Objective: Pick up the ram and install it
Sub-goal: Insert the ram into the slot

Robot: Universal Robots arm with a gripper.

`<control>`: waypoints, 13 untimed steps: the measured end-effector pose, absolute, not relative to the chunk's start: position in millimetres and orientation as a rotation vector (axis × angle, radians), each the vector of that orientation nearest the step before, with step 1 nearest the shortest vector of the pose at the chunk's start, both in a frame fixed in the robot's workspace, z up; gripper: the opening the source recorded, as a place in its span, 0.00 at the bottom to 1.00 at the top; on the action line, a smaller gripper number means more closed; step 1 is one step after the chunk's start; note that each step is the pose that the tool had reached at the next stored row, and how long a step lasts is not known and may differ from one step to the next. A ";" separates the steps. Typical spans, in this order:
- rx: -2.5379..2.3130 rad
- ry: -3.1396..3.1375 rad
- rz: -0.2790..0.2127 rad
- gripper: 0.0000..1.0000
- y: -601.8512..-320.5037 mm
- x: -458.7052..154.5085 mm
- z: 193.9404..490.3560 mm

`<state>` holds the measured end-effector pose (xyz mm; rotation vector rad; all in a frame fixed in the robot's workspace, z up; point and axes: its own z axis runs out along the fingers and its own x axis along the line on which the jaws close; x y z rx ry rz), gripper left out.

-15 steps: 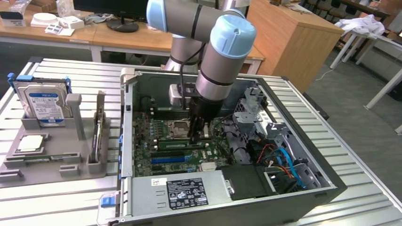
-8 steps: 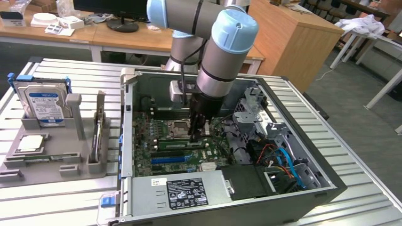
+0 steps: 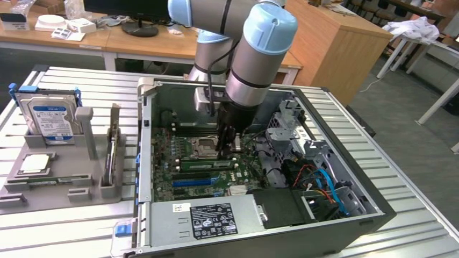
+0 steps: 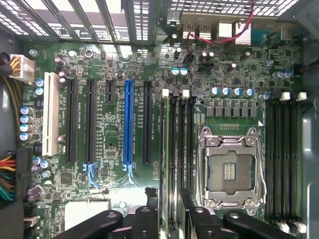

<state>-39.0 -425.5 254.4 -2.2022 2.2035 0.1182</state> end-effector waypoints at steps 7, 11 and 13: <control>-2.202 2.203 0.118 0.31 -425.5 -39.0 261.3; -2.202 2.203 0.118 0.31 -425.5 -39.0 264.6; -2.202 2.203 0.118 0.31 -425.5 -39.0 265.9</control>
